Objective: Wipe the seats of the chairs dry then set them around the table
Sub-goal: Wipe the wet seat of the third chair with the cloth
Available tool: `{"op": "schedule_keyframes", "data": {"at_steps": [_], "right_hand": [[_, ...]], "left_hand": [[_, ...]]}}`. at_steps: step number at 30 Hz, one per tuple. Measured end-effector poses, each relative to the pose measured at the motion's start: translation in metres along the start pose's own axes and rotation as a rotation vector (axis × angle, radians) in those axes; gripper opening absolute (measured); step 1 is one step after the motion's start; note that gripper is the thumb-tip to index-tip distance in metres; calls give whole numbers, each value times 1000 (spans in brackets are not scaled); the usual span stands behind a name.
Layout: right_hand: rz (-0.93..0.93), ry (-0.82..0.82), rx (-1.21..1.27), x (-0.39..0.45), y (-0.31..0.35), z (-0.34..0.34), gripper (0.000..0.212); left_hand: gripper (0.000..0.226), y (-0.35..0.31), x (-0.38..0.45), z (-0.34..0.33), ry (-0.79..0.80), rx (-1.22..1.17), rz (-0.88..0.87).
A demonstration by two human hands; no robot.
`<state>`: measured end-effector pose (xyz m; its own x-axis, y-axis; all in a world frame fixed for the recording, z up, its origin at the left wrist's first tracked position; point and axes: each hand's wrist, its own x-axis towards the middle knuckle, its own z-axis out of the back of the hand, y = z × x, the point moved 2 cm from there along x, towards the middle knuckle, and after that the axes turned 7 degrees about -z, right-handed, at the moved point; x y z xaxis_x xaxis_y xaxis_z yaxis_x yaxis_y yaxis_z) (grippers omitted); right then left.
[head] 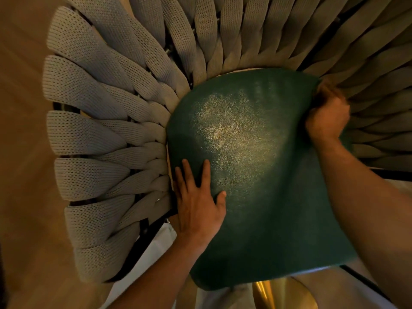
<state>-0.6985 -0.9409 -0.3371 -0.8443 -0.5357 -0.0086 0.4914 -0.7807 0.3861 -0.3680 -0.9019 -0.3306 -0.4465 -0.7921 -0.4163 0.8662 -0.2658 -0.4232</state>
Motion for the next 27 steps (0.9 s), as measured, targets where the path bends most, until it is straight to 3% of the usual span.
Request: {"op": "schedule_keyframes", "data": {"at_steps": [5, 10, 13, 21, 25, 27], "right_hand": [[113, 102, 35, -59, 45, -28, 63], [480, 234, 123, -179, 69, -42, 51], [510, 326, 104, -251, 47, -34, 52], [233, 459, 94, -407, 10, 22, 36], [-269, 643, 248, -433, 30, 61, 36], [-475, 639, 378, -443, 38, 78, 38]], "left_hand": [[84, 7, -36, -11, 124, 5, -87], [80, 25, -69, -8, 278, 51, -179], [75, 38, -89, -5, 359, 76, -242], [64, 65, -142, 33, 664, 80, -271], [53, 73, -165, 47, 727, 117, -350], [52, 73, -176, 61, 718, 35, -320]]}}
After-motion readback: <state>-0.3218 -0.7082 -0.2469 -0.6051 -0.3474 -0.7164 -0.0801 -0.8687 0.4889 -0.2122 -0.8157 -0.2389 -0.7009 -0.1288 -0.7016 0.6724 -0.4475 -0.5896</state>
